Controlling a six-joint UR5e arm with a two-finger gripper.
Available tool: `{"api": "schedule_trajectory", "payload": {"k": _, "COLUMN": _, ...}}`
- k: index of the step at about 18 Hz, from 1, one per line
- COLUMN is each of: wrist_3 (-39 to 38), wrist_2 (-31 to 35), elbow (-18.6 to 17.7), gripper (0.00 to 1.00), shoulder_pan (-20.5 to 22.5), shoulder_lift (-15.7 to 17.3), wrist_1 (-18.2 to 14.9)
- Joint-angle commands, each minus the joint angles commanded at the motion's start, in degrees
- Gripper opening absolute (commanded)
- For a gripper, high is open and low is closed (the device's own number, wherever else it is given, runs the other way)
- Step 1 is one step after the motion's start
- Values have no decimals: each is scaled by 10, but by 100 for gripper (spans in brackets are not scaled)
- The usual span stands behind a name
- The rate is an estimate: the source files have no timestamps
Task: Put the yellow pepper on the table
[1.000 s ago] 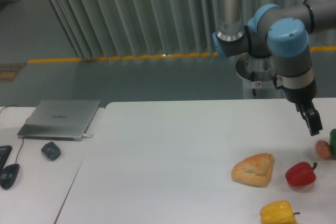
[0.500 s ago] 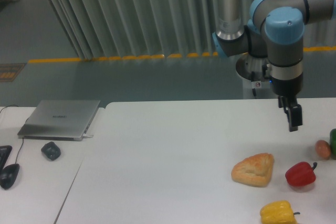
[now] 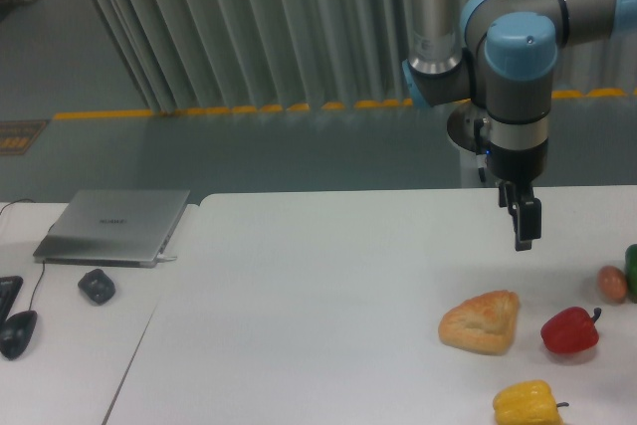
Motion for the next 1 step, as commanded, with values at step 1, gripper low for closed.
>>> {"api": "schedule_trajectory", "payload": {"k": 1, "wrist_3": -1, "wrist_2": 2, "elbow": 0, "gripper": 100, "shoulder_pan": 0, "shoulder_lift": 1, "wrist_1": 0}}
